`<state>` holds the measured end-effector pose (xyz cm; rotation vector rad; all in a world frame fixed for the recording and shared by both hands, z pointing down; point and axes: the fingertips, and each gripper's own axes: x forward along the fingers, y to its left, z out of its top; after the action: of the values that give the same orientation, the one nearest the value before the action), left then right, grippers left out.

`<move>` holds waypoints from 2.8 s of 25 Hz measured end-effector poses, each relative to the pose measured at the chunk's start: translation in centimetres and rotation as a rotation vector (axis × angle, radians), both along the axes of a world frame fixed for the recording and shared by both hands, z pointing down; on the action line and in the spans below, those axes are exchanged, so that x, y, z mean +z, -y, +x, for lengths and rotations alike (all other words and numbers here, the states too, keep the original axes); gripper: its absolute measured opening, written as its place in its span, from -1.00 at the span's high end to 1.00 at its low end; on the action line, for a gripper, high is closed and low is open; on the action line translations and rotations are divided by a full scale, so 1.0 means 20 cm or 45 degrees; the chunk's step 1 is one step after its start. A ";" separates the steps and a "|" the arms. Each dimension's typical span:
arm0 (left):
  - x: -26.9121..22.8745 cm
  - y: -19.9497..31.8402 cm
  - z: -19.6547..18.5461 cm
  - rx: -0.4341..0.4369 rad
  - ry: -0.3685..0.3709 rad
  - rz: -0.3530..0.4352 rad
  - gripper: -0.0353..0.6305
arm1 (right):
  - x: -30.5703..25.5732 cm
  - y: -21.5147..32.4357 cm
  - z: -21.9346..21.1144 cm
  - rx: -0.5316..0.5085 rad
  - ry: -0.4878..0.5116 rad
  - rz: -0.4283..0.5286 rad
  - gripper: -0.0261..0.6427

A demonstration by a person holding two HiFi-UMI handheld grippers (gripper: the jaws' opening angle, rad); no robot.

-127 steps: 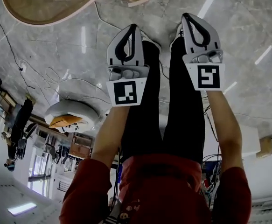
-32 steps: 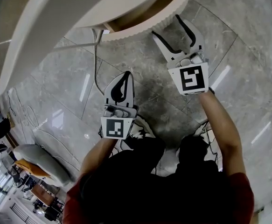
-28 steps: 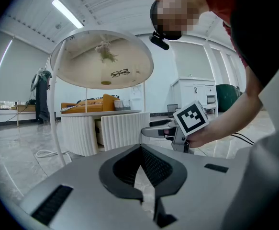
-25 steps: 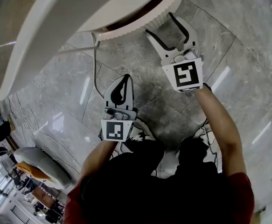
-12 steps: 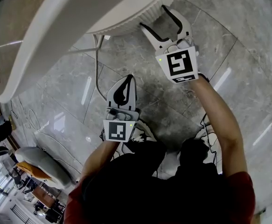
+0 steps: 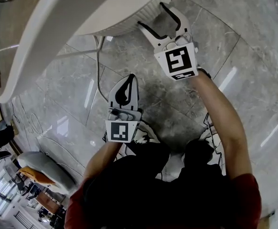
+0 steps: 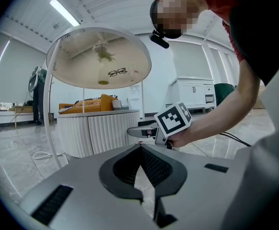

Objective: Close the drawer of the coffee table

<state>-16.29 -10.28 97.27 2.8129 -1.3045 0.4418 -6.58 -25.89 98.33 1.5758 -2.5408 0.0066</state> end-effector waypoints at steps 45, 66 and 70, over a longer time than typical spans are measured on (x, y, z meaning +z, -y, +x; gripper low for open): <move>-0.05 -0.02 0.17 0.038 0.033 0.049 0.86 | -0.05 -0.80 0.48 0.313 0.119 -0.147 0.02; -0.63 -0.01 0.23 0.185 0.012 0.062 0.86 | -0.58 -0.82 0.50 0.350 0.088 -0.151 0.86; -1.13 -0.01 0.20 0.123 -0.017 0.065 0.86 | -1.07 -0.89 0.46 0.342 0.075 -0.203 0.86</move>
<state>-12.28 -10.01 74.71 2.9254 -1.1981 0.3962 2.69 -8.08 76.98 1.8602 -2.2828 0.2820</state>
